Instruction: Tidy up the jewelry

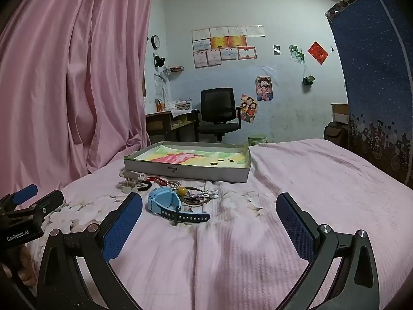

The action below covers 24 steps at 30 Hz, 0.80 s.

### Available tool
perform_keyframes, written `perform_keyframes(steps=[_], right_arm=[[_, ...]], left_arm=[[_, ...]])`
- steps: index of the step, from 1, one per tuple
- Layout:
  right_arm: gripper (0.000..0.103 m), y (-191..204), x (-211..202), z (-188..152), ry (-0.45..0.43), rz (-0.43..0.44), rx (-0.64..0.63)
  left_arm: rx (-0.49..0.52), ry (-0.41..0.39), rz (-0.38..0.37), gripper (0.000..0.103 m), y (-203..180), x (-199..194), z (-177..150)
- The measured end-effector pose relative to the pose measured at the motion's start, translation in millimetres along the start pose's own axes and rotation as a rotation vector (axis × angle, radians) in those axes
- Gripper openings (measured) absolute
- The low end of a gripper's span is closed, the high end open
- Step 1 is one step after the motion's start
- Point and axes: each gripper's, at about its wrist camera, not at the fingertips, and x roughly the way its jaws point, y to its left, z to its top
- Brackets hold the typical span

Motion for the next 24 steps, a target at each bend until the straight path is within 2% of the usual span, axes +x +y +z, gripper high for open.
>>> perform_keyframes(steps=[24], right_arm=[[0.102,0.8,0.0,0.2,-0.004,-0.001,-0.003]], left_arm=[[-0.006,0.001,0.001,0.103,0.2,0.2,0.0]])
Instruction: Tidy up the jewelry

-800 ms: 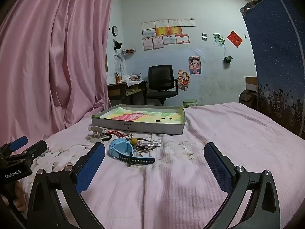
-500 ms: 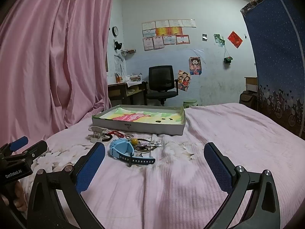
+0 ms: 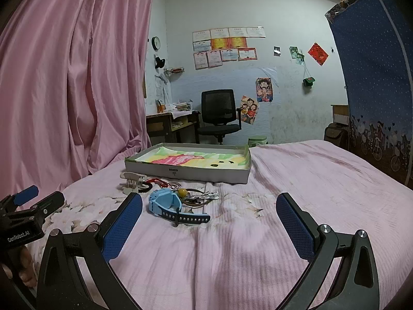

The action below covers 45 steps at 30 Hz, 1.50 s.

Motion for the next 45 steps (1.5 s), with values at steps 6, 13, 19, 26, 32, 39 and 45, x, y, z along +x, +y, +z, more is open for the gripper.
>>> perform_keyframes(steps=[6,13,19,26,32,39,45], right_arm=[[0.102,-0.2,0.1,-0.1,0.000,0.000,0.001],[0.102,-0.2,0.2,0.0,-0.001,0.001,0.001],[0.102,-0.2,0.3,0.0,-0.002,0.000,0.002],[0.102,-0.1,0.7,0.1,-0.002,0.000,0.001],[0.102,-0.1,0.6,0.2,-0.002,0.001,0.002],[0.102,0.1,0.7,0.1,-0.002,0.001,0.001],[0.102,0.2,0.4,-0.1,-0.003,0.001,0.001]], left_arm=[[-0.001,0.000,0.001,0.103,-0.2,0.2,0.0],[-0.003,0.000,0.002,0.103,0.1,0.2,-0.1],[-0.002,0.000,0.001,0.103,-0.1,0.3,-0.2],[-0.003,0.001,-0.001,0.103,0.3,0.3,-0.3],[-0.001,0.002,-0.002,0.103,1.8,-1.4,-1.1],[-0.004,0.003,-0.001,0.103,2.2,-1.0,-1.0],[-0.005,0.002,-0.001,0.103,2.8,-2.5,-3.5]])
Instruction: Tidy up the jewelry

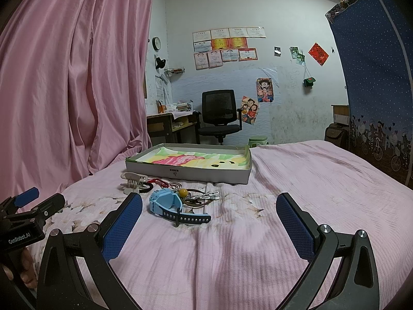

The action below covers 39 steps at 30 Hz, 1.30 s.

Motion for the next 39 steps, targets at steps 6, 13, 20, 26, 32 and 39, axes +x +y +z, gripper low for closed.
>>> perform_keyframes(steps=[6,13,20,26,32,39], right_arm=[[0.102,0,0,0,0.001,0.001,0.001],[0.102,-1,-1,0,0.000,0.001,0.001],[0.102,-1,-1,0,-0.001,0.000,0.001],[0.102,-1,-1,0,-0.001,0.000,0.001],[0.102,-1,0,1,-0.001,0.000,0.002],[0.102,-2,7,12,0.047,-0.009,-0.006]], left_arm=[[0.000,0.001,0.000,0.103,1,0,0],[0.000,0.000,0.000,0.103,0,0,0],[0.002,0.001,-0.002,0.103,0,0,-1],[0.000,0.003,-0.001,0.103,0,0,0],[0.033,0.022,-0.015,0.103,-5,6,-1],[0.059,0.116,-0.067,0.103,-2,29,15]])
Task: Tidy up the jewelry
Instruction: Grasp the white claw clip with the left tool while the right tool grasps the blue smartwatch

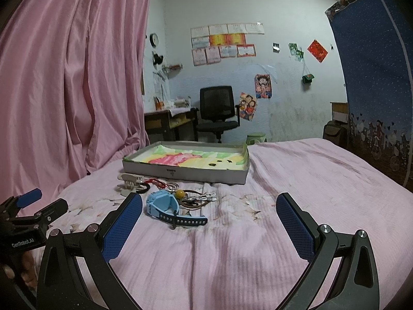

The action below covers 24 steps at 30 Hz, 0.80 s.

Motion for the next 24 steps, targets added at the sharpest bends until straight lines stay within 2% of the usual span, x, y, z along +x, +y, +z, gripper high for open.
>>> perform_keyframes(steps=[4,8,16,21,24], right_arm=[[0.102,-4,11,13,0.038,0.017,-0.019],[0.102,1,29,19,0.081,0.062,-0.056],[0.102,10,68,23,0.178,0.167,-0.112],[0.102,22,99,21,0.262,0.240,-0.144],[0.098,31,114,17,0.310,0.286,-0.149]], left_arm=[[0.017,0.047,-0.021,0.103,1,18,14],[0.026,0.114,-0.047,0.103,3,44,30],[0.045,0.198,-0.101,0.103,9,88,54],[0.060,0.237,-0.154,0.099,14,114,63],[0.051,0.278,-0.186,0.091,18,132,63]])
